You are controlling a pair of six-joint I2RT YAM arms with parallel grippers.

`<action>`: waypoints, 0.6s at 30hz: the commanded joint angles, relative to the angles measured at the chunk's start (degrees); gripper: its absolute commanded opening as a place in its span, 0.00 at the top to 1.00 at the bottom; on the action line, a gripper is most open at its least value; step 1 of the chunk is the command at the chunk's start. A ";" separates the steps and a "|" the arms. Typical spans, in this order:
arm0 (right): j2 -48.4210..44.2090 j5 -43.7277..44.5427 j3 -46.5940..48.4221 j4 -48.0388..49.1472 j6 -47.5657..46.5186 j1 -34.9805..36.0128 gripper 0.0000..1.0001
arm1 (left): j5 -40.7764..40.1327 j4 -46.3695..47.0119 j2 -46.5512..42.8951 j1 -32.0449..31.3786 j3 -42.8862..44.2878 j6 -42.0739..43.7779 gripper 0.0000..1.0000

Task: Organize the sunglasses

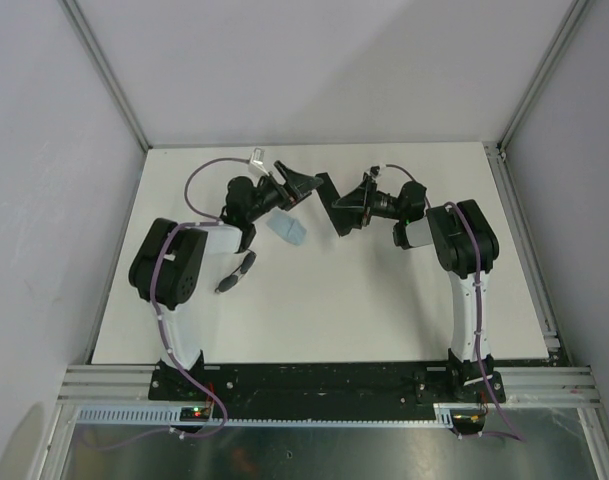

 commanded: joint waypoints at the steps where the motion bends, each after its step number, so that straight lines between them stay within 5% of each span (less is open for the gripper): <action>1: -0.58 -0.32 1.91 12.52 -2.09 0.78 0.72 | 2.66 5.45 0.88 -1.70 -0.03 -3.75 0.01; 18: -1.01 -0.77 1.92 10.51 -3.56 1.37 0.74 | 1.69 7.46 3.28 -4.81 -2.50 -7.20 0.07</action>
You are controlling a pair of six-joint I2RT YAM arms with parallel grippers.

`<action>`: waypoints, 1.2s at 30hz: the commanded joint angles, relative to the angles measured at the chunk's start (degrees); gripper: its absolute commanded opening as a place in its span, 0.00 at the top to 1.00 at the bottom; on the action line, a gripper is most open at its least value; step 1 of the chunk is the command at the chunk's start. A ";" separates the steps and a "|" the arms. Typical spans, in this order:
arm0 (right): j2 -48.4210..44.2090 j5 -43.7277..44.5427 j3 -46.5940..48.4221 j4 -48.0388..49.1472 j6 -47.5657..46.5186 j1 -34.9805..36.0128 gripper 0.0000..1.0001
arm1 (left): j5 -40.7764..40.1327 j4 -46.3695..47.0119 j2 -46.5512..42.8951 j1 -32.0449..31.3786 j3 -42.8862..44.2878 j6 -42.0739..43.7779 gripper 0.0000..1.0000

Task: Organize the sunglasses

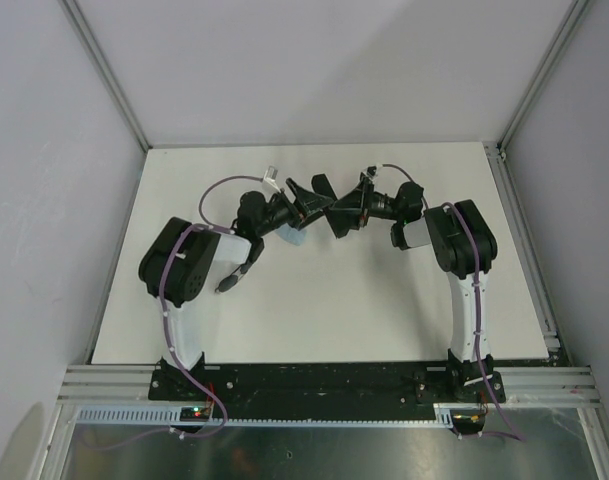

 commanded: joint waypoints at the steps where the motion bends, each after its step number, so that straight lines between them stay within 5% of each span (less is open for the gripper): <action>1: -1.03 -0.77 1.92 9.95 -1.63 0.47 0.74 | 0.60 3.12 0.87 -0.50 2.46 -0.94 0.09; 10: -1.09 -1.23 1.83 9.25 -2.05 0.38 0.78 | 1.16 3.19 0.40 0.22 3.42 0.57 0.39; 15: -2.24 -0.71 1.30 4.10 -6.44 -0.29 0.80 | 0.14 3.05 -1.56 1.28 0.64 1.52 0.46; 19: -7.00 2.71 1.06 -17.89 -23.20 -0.40 0.78 | -0.06 2.33 -1.49 1.82 -0.23 1.15 0.48; 24: -16.02 15.06 3.14 -51.00 -49.70 0.69 0.63 | -0.49 0.53 -1.07 2.01 -0.24 1.13 0.49; 32: -20.92 29.33 6.76 -70.14 -62.52 3.60 0.54 | -3.24 -7.99 -2.62 2.22 0.53 5.27 0.51; 36: -22.27 37.33 9.66 -79.98 -67.25 6.18 0.25 | -4.38 -13.00 -2.24 2.06 2.05 7.10 0.52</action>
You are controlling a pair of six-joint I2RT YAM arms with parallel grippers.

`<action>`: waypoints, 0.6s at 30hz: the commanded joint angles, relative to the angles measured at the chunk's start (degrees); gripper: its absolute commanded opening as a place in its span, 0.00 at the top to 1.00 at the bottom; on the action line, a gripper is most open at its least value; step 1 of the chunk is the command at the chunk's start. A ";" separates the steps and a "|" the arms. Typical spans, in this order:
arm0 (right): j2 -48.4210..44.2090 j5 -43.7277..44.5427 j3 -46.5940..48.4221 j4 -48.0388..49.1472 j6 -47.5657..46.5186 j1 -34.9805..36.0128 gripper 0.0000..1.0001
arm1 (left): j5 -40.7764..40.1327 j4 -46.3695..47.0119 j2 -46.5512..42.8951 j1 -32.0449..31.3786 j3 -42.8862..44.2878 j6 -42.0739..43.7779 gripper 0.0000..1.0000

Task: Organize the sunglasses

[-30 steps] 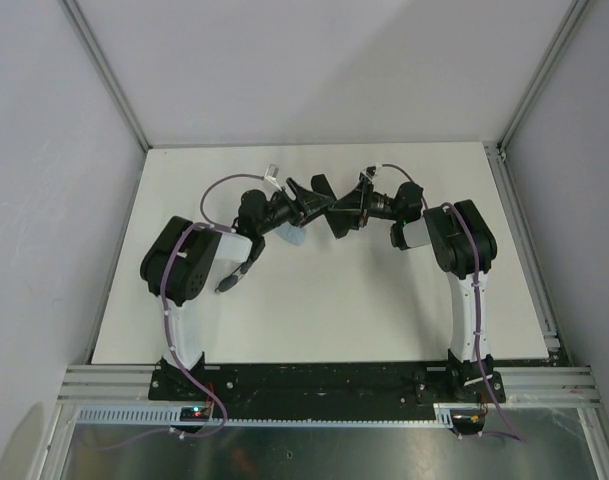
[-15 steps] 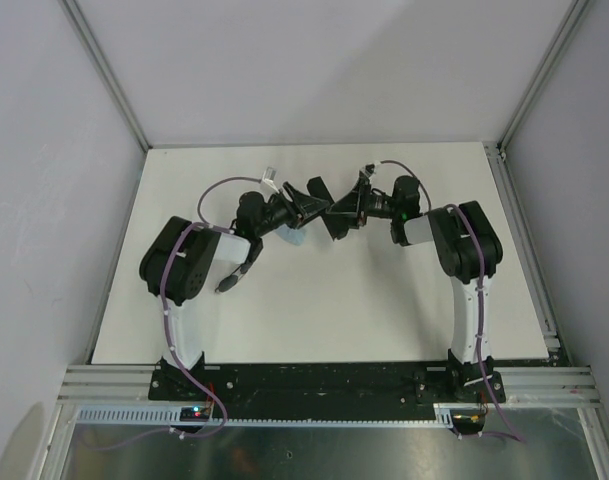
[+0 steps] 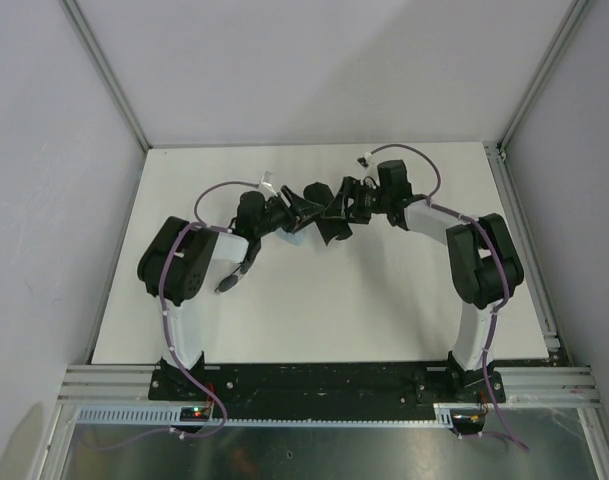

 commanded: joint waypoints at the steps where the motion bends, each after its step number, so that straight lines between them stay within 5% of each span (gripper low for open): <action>1: -4.28 14.91 4.39 -14.74 -10.35 2.24 0.17 | -2.23 -6.93 -2.50 0.23 2.46 5.48 0.52; 5: -6.20 18.34 4.59 -17.96 -12.81 2.73 0.02 | -2.51 -9.87 -1.38 0.14 3.34 5.73 0.53; 13: -10.77 31.59 4.19 -28.02 -22.48 5.52 0.03 | -4.36 -14.43 -2.10 0.14 4.61 8.08 0.54; 18: -14.10 32.46 -1.75 -24.01 -23.10 7.42 0.07 | -6.07 -20.40 -2.79 -0.30 6.68 10.87 0.55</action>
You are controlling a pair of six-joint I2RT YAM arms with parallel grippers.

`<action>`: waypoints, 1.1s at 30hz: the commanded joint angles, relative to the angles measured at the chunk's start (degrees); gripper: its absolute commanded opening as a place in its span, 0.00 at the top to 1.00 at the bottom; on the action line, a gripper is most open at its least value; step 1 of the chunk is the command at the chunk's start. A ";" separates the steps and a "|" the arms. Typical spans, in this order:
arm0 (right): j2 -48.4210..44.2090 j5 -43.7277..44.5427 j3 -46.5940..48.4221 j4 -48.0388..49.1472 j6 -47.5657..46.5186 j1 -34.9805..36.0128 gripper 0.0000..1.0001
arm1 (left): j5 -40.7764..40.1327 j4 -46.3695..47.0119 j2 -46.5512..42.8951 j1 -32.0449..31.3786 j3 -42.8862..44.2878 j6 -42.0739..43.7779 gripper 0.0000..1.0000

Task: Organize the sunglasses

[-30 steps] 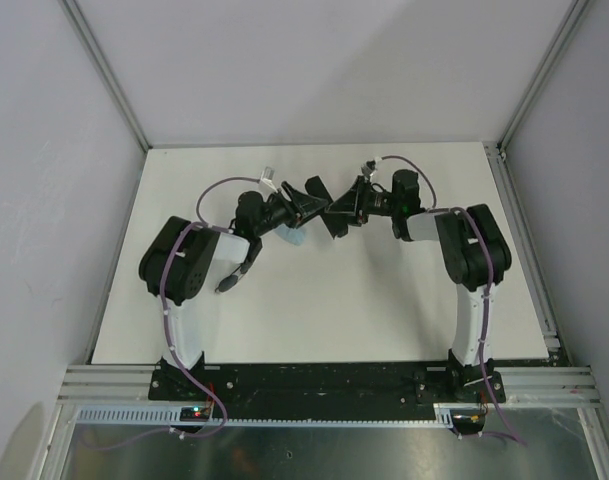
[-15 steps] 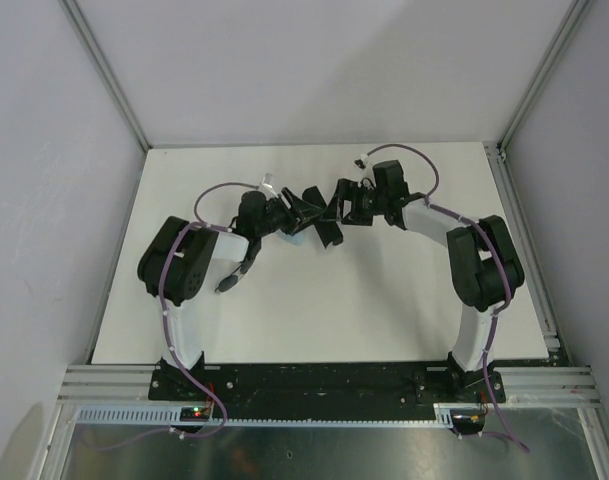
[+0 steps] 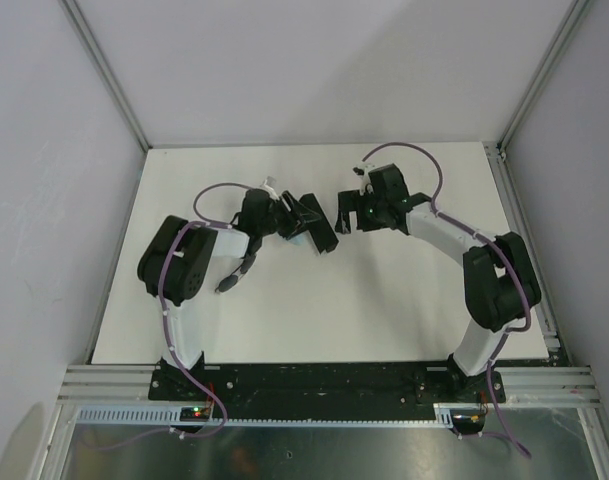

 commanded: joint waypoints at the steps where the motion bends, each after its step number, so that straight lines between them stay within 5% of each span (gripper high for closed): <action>1: -5.30 3.69 -4.85 2.37 -3.11 2.14 0.07 | -2.82 -6.30 -3.07 -0.54 4.50 5.01 0.55; 9: -8.03 7.58 -7.90 5.19 -2.95 4.37 0.10 | -17.95 -34.03 -7.25 -5.45 17.84 20.78 0.51; 16: -12.13 5.84 -12.68 9.00 0.49 1.08 0.08 | -23.19 -61.06 -5.11 -6.53 35.30 32.08 0.51; 26: -16.47 3.01 -18.51 13.32 5.00 -2.43 0.09 | -42.28 -92.75 1.59 -15.05 50.11 36.68 0.52; 33: -18.20 2.00 -21.48 15.66 7.54 -4.97 0.09 | -54.15 -106.67 11.63 -22.26 58.85 36.68 0.50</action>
